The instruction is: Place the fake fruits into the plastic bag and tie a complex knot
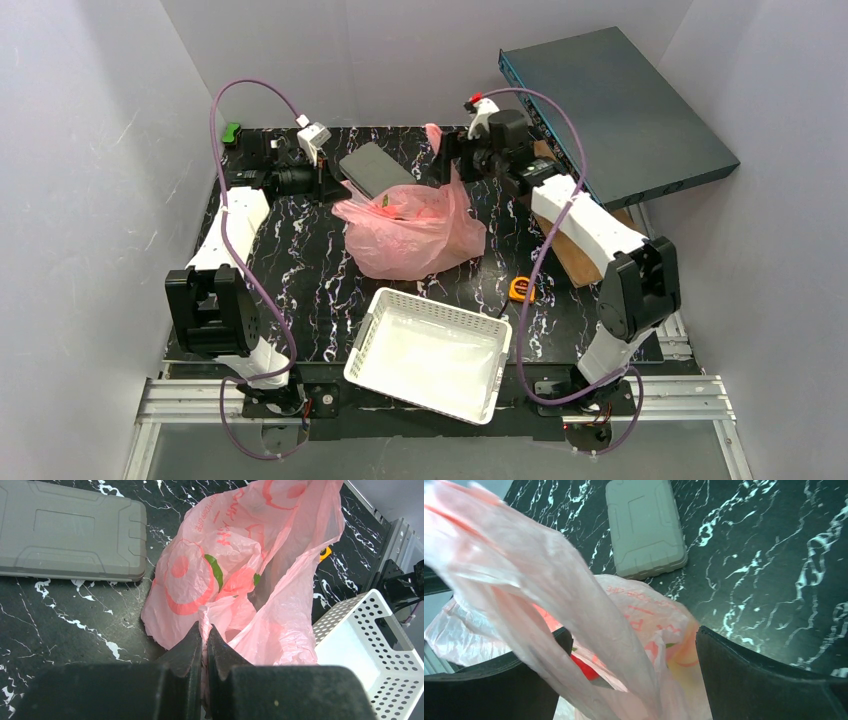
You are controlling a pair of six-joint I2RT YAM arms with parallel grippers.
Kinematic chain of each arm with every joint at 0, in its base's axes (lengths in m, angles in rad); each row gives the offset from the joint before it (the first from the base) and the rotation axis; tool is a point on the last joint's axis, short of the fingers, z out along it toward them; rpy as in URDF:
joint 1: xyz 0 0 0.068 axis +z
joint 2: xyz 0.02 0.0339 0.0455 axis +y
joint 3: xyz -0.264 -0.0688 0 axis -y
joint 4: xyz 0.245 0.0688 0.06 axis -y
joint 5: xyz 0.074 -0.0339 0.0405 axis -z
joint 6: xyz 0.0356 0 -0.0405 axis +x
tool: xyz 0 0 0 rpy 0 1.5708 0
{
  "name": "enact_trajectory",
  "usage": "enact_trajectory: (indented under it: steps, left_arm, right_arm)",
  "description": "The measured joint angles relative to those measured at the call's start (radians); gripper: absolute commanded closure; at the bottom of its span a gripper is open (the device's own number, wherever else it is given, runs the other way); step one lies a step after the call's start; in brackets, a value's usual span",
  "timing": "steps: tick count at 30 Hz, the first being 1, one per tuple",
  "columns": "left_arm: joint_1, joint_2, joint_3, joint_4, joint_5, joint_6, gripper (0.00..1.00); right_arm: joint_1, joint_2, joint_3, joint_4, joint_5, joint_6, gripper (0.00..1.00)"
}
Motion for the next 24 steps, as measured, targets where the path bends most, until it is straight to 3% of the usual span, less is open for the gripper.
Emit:
enact_trajectory:
  steps: [7, 13, 17, 24]
  left_arm:
    - [0.0, 0.0, 0.04, -0.01, 0.023, -0.073, 1.0]
    - [-0.017, -0.01, 0.085, 0.031, 0.042, -0.187, 1.0]
    - [-0.062, -0.024, 0.087, 0.068, 0.044, -0.274, 1.0]
    - [-0.09, -0.037, 0.083, 0.142, 0.042, -0.412, 1.0]
  right_arm:
    - [-0.058, -0.156, 0.0, -0.017, -0.138, -0.185, 0.02]
    - [0.101, -0.278, 0.0, 0.05, -0.249, -0.347, 0.02]
    - [0.212, -0.252, 0.0, 0.101, -0.259, -0.393, 0.02]
    - [0.298, -0.103, 0.0, 0.207, -0.153, -0.389, 0.02]
